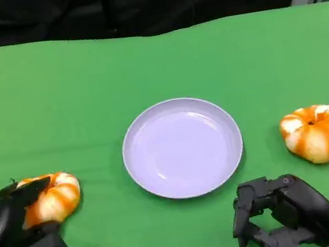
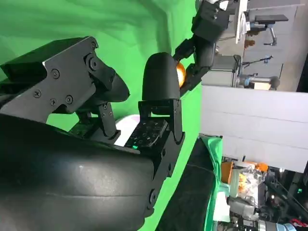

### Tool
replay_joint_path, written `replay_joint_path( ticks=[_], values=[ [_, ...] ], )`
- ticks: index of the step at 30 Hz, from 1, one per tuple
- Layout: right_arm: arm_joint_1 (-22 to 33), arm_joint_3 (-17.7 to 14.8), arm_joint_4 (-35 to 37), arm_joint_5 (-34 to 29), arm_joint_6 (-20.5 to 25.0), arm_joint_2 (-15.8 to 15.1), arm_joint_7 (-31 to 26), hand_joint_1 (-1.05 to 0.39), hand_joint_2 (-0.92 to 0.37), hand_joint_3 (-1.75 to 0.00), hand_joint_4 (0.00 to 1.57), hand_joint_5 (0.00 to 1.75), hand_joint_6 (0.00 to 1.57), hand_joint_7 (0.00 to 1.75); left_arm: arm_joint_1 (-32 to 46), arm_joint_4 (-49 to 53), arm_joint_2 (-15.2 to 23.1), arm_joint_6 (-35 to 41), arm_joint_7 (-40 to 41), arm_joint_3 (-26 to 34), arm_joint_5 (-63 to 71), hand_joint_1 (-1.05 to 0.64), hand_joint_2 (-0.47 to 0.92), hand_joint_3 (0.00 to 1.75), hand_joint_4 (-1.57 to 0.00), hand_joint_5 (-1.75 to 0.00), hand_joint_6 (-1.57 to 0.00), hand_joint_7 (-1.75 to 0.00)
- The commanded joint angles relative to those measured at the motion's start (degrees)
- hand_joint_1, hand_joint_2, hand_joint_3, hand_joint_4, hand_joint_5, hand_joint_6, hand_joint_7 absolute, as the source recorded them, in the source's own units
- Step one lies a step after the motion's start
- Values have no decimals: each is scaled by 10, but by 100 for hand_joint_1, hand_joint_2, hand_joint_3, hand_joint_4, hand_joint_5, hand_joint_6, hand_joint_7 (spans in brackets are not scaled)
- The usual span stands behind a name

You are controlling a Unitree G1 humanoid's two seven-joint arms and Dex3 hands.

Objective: Grasp the bread from the table and place it into the plate.

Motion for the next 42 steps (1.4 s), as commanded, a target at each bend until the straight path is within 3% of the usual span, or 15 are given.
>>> replay_joint_path(
  ticks=[1, 8, 11, 15, 17, 19, 20, 22, 27, 42],
  values=[
    [3, -4, -4, -1, -3, -7, -2, 13, -58, -109, 91, 139, 91, 113, -2, 9, 10, 4, -18, -6, -7, -3, 89, 2, -61, -3, -61, -1],
    [5, -4, -8, 0, 1, -7, -2, 13, -58, -109, 90, 141, 90, 113, -2, 5, 9, 7, -27, -11, -18, 0, 91, 1, -68, -4, -70, -2],
    [4, -4, -6, 0, -2, -7, -2, 13, -57, -110, 90, 141, 90, 113, -2, 0, 7, 13, -20, -10, -21, 0, 90, 0, -75, -10, -84, -4],
    [3, -5, -3, 2, -3, -6, 0, 14, -57, -110, 90, 141, 90, 113, -2, -4, 6, 16, -8, -11, -19, 1, 89, 0, -47, -103, -101, -11],
    [3, -5, -4, 2, -2, -6, 1, 14, -57, -110, 90, 141, 90, 113, -2, -4, 5, 15, -4, -10, -22, 1, 88, 0, -44, -113, -102, -13],
    [2, -5, -2, 4, -1, -5, 2, 13, -58, -109, 90, 140, 90, 112, -2, -7, 4, 15, 1, -8, -24, 2, 85, 0, -47, -151, -80, -89],
    [2, -5, -2, 4, -1, -5, 2, 13, -58, -109, 90, 140, 90, 112, -2, -7, 4, 15, 3, -8, -23, 2, 84, 0, -49, -157, -74, -108],
    [2, -5, -2, 1, -1, -6, 0, 13, -58, -109, 90, 140, 90, 112, -1, -10, 5, 18, 10, -11, -19, 2, 82, 0, -52, -164, -67, -128],
    [0, -5, 0, 0, -1, -5, -1, 12, -58, -108, 90, 140, 90, 111, 2, -22, 6, 22, 29, -15, -13, 1, 80, 0, -55, -173, -59, -147],
    [-3, -6, 5, 0, -6, -5, 0, 12, -58, -107, 91, 138, 91, 110, 41, -119, 23, 15, 73, -2, -6, 2, 77, 0, -62, -169, -66, -136]
  ],
)
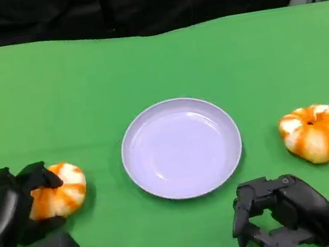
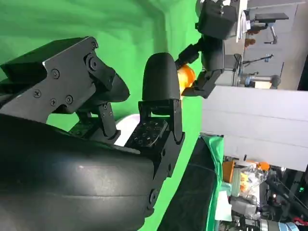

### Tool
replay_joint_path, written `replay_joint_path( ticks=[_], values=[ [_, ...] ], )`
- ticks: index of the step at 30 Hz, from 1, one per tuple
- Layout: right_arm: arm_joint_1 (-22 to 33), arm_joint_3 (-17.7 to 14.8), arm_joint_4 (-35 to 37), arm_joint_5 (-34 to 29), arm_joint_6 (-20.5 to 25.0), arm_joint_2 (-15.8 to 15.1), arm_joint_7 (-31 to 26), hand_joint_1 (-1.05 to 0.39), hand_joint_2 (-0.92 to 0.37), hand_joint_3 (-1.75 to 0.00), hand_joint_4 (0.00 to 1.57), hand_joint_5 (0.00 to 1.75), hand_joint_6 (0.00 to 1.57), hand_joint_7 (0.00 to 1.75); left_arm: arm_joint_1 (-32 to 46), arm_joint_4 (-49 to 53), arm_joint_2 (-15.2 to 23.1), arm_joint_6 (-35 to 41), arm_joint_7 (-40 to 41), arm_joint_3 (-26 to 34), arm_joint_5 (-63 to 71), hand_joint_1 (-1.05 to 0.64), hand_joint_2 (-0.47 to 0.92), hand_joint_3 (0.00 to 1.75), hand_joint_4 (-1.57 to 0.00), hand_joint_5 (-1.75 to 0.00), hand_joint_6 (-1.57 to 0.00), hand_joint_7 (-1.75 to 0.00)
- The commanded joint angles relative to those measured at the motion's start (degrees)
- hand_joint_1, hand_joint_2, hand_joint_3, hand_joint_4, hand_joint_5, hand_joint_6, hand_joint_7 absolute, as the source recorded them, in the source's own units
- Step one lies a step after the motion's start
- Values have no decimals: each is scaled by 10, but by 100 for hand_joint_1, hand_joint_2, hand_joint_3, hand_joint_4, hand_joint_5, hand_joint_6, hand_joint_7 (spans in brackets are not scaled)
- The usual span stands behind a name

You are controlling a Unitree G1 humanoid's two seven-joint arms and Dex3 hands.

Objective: Grasp the bread from the table and place it into the plate.

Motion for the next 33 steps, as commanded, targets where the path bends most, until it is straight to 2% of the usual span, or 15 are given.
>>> replay_joint_path(
  ticks=[1, 2, 3, 6, 8, 11, 13, 20, 25, 27, 33],
  values=[
    [-2, -5, 2, 0, -6, -7, 0, 12, -58, -107, 91, 138, 91, 110, 11, -11, 18, 5, 8, 8, 4, 2, 77, 0, -62, -169, -66, -136],
    [-2, -5, 2, 0, -6, -7, 0, 12, -58, -107, 91, 138, 91, 110, 11, -12, 18, 6, 7, 8, 4, 2, 77, 0, -62, -169, -66, -136],
    [-3, -5, 3, 0, -6, -6, 0, 12, -58, -107, 91, 138, 91, 110, 25, -56, 27, 11, 3, 16, 4, 2, 77, 0, -62, -169, -66, -136],
    [-4, -6, 4, 1, -6, -5, 0, 12, -58, -107, 91, 138, 91, 110, 53, -139, 41, 27, -11, 33, 4, -4, 79, 1, -61, -164, -70, -124],
    [-5, -6, 4, 1, -6, -5, 0, 12, -58, -108, 91, 138, 91, 111, 61, -156, 41, 37, -19, 37, 4, -5, 79, 1, -61, -164, -70, -122],
    [-7, -5, 7, -7, -9, -4, -6, 12, -57, -109, 91, 138, 92, 111, 90, -277, 45, 53, -56, 60, -5, -3, 80, 1, -60, -164, -71, -121],
    [-7, -4, 5, -9, -8, -4, -9, 12, -57, -109, 91, 139, 92, 111, 101, -318, 41, 64, -74, 69, -6, -1, 80, 1, -60, -163, -71, -119],
    [-7, -4, 4, -11, -8, -4, -11, 12, -57, -110, 91, 139, 91, 112, 115, -348, 34, 79, -98, 84, -3, -1, 80, 0, -60, -162, -71, -118],
    [-11, -2, 9, -21, -17, -1, -21, 13, -56, -111, 92, 138, 91, 111, 82, -382, 7, 71, -116, 70, 6, 0, 83, 1, -60, -160, -71, -117],
    [-12, -1, 11, -22, -16, 1, -22, 12, -56, -110, 93, 137, 91, 111, 67, -375, -5, 65, -119, 62, 10, -1, 82, 1, -55, -165, -66, -124],
    [-12, -1, 13, -16, -16, 3, -18, 13, -56, -110, 93, 137, 92, 110, 45, -354, -22, 51, -122, 54, 17, -1, 83, 0, -55, -166, -62, -132]
  ],
)
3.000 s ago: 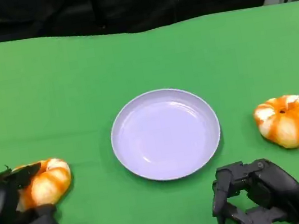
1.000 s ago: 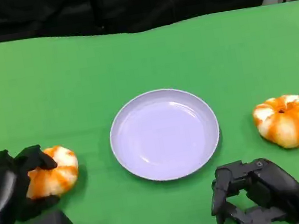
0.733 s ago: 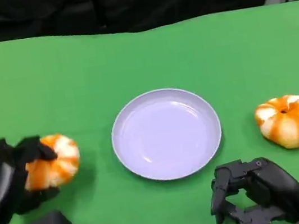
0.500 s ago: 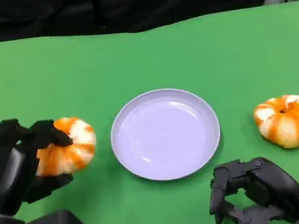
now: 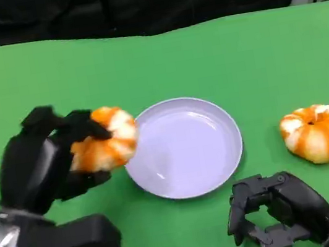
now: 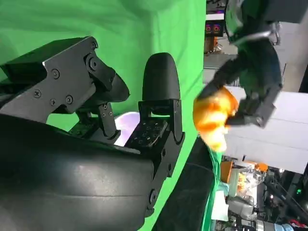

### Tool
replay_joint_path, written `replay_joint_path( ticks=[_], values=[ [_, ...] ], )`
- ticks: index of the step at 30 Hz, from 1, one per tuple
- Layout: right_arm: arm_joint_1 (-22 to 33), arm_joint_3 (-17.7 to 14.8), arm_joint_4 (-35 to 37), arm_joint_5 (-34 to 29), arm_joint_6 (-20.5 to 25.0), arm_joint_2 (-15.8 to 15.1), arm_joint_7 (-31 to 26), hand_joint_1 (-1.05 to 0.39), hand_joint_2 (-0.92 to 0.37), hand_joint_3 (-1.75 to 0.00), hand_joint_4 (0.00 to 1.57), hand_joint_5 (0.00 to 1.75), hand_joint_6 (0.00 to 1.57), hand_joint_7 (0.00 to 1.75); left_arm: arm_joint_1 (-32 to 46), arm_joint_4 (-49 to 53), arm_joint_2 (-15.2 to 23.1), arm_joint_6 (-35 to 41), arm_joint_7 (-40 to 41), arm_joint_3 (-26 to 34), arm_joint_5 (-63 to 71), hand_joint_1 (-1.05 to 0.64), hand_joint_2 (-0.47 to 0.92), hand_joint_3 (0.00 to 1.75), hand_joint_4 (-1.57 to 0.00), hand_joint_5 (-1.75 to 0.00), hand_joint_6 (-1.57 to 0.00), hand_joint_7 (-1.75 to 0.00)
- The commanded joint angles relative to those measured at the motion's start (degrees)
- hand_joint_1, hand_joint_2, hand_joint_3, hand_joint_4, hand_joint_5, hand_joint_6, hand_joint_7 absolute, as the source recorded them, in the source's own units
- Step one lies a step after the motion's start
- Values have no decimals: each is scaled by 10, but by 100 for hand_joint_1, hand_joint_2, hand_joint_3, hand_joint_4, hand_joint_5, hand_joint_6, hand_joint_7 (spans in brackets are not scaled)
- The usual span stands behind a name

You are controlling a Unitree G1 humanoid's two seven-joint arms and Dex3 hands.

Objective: Grasp the bread from the table and place it into the plate.

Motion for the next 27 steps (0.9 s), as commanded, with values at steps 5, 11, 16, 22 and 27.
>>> replay_joint_path(
  ticks=[5, 11, 16, 22, 27],
  values=[
    [-1, -3, 4, 5, -6, -2, 2, 13, -56, -110, 93, 138, 92, 110, -7, 15, 1, -10, -4, 3, 6, -1, 83, 0, -55, -166, -61, -133],
    [1, -1, -1, 1, -2, 0, -5, 11, -56, -110, 94, 133, 93, 109, -91, 99, -48, -42, 0, -39, 14, -4, 86, 1, -57, -168, -64, -130],
    [2, -1, -4, 6, 4, 2, 0, 13, -57, -110, 94, 133, 92, 108, -115, 133, -62, -51, -5, -49, 13, -6, 85, 0, -56, -168, -64, -130],
    [2, 0, -4, 4, 2, 3, 0, 13, -57, -110, 94, 133, 93, 107, -134, 163, -76, -52, -6, -61, 15, -6, 85, 0, -56, -167, -64, -129],
    [0, 0, -2, 1, -1, 4, -2, 14, -57, -109, 93, 133, 93, 106, -167, 218, -99, -57, -3, -82, 19, -3, 87, 0, -53, -166, -62, -129]
  ],
)
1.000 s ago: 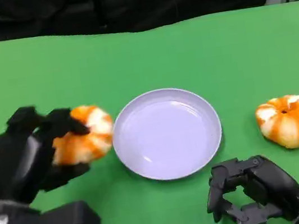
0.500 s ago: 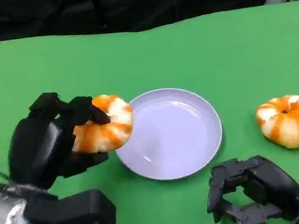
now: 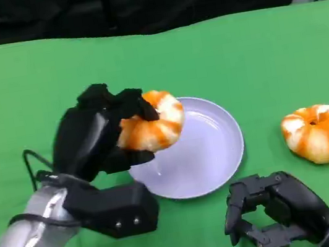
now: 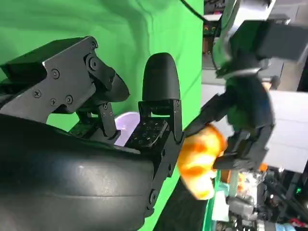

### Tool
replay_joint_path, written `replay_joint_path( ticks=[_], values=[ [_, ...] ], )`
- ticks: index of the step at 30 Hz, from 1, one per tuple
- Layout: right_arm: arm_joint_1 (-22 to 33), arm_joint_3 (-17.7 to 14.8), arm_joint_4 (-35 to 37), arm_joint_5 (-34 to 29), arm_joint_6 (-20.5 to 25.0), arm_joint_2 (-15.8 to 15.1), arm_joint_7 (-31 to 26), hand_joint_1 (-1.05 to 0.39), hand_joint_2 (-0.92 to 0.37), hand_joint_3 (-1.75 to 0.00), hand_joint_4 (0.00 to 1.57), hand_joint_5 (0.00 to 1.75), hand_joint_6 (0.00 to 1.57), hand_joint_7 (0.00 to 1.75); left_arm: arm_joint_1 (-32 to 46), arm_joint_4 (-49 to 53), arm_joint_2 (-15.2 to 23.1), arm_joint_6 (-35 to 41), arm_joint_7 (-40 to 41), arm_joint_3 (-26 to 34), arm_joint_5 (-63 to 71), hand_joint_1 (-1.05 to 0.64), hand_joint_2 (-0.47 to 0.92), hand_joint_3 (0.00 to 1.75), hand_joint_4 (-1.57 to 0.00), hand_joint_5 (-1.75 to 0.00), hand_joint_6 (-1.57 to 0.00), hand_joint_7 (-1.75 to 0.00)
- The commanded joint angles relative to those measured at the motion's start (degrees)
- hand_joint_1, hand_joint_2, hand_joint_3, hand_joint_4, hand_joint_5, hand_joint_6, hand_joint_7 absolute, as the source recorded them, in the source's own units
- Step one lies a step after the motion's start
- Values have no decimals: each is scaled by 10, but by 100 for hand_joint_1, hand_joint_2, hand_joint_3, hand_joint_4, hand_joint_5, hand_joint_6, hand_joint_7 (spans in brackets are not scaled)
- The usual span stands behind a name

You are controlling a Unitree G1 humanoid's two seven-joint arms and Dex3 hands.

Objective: Grasp the bread from the table and place it into the plate.

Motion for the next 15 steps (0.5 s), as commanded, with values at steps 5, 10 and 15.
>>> replay_joint_path(
  ticks=[5, 10, 15],
  values=[
    [4, -1, -5, -3, -2, -4, -4, 12, -56, -110, 94, 132, 93, 106, -37, 51, -19, -10, -13, -15, -1, -2, 87, 0, -52, -166, -61, -129],
    [6, 0, -9, -2, 0, -5, -5, 12, -56, -110, 95, 132, 93, 105, -56, 95, -35, -17, -14, -20, -3, -2, 86, 0, -51, -164, -62, -127],
    [4, 1, -6, -8, -8, -7, -7, 12, -55, -111, 95, 132, 93, 105, -75, 137, -46, -27, -7, -26, -5, -2, 85, 0, -51, -163, -62, -125]
  ],
)
